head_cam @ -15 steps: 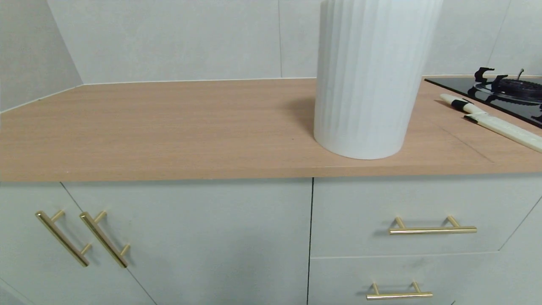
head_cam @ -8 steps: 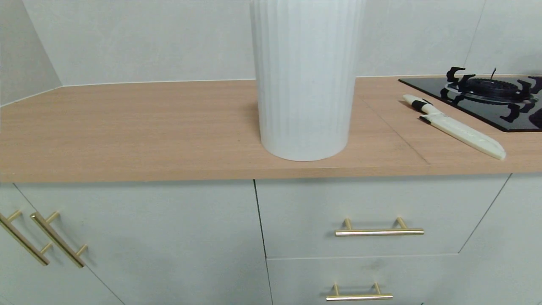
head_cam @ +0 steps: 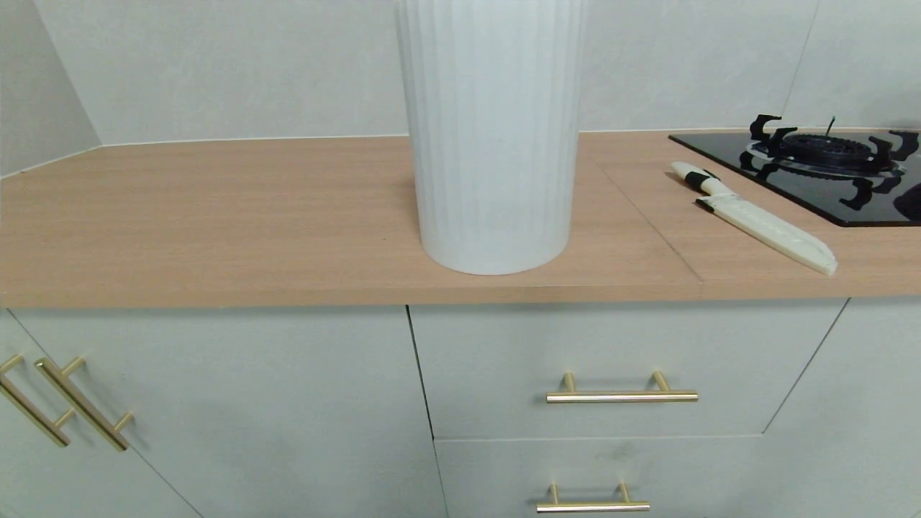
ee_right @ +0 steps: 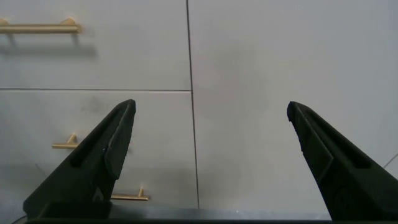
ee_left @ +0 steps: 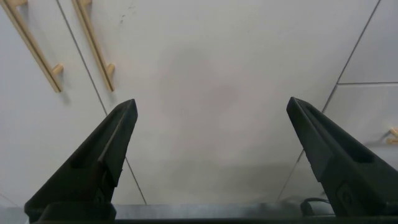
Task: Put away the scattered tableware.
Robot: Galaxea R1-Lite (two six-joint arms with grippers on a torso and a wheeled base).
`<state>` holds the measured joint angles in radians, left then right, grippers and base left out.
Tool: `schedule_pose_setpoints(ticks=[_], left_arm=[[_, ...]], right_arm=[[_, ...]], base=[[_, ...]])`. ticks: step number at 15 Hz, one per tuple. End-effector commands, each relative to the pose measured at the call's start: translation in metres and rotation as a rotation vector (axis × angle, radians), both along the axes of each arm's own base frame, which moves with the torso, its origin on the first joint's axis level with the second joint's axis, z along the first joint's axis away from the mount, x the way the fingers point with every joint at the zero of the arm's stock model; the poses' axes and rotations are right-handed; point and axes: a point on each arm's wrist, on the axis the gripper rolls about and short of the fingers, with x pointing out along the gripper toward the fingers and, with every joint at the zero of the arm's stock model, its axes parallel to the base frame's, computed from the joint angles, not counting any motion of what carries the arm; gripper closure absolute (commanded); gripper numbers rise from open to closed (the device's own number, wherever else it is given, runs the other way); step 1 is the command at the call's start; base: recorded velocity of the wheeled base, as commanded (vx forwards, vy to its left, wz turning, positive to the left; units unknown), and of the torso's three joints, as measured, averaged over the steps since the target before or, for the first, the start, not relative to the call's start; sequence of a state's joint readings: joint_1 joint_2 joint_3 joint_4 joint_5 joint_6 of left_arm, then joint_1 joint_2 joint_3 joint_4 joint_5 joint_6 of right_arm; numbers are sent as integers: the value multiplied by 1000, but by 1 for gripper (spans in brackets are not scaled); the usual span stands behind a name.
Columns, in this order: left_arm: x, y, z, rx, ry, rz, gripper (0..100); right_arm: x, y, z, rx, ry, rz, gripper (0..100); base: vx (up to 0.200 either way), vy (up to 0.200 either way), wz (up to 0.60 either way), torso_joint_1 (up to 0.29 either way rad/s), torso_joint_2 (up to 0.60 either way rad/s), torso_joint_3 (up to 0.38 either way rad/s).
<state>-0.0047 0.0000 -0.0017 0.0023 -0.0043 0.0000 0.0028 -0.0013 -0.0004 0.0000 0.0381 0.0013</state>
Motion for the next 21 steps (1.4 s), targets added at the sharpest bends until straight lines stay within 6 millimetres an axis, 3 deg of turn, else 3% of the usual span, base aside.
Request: schedule_pose_setpoints(ticks=[1,12,21], left_arm=[[0,0,0,0,-1,0,0],[0,0,0,0,-1,0,0],[0,0,0,0,-1,0,0]], right_arm=[[0,0,0,0,2,1,0],[0,0,0,-1,0,1,0],[0,0,0,-1,2,1,0]], base=[[0,0,0,0,0,0],[0,0,0,0,0,0],[0,0,0,108,-369,-265]])
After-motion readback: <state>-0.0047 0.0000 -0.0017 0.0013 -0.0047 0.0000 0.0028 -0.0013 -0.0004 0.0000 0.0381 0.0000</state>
